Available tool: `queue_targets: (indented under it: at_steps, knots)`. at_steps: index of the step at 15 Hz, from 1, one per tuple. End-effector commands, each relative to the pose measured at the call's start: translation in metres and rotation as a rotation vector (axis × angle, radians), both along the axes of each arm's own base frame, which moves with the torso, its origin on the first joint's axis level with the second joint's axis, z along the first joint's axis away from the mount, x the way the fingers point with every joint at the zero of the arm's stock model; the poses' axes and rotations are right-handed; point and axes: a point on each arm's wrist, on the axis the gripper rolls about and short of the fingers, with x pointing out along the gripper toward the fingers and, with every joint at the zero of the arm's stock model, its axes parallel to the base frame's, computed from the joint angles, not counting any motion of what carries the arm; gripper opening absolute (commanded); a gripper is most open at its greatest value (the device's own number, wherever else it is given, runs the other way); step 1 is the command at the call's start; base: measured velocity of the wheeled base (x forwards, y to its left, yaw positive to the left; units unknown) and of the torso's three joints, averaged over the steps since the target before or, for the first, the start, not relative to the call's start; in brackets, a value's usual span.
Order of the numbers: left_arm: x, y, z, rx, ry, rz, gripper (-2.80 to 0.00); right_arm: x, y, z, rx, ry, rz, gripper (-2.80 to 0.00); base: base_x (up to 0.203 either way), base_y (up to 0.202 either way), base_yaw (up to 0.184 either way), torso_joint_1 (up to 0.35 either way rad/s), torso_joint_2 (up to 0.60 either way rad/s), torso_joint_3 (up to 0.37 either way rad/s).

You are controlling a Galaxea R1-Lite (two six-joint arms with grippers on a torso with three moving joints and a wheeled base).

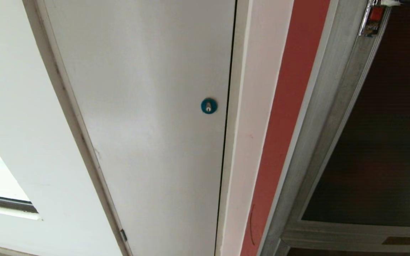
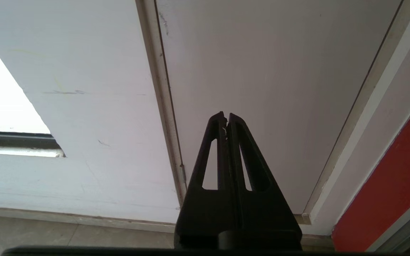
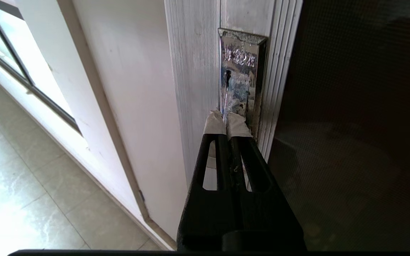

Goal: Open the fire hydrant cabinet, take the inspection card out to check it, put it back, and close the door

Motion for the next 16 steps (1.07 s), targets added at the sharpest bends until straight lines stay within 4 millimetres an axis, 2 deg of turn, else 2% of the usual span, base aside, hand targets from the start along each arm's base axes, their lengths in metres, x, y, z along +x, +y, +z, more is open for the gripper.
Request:
queue_targets:
  at_steps: [1,11,13,16]
  knots:
    - [0.000,0.000,0.000,0.000,-0.001,0.000,-2.80,0.004,0.001,-0.002,-0.002,0.011,0.000,-2.80,0.000,0.000,0.000,0.000,0.00,0.000]
    - [0.000,0.000,0.000,0.000,-0.001,0.000,-2.80,0.019,-0.003,-0.008,-0.006,0.039,-0.026,-2.80,0.000,0.000,0.000,0.000,0.00,0.000]
    - [0.000,0.000,0.000,0.000,-0.001,-0.002,-2.80,0.016,-0.003,-0.006,-0.005,0.029,-0.026,-2.80,0.000,0.000,0.000,0.000,0.00,0.000]
    - [0.000,0.000,0.000,0.000,-0.001,0.000,-2.80,-0.001,-0.005,0.002,0.000,-0.012,-0.019,-2.80,0.000,0.000,0.000,0.000,0.00,0.000]
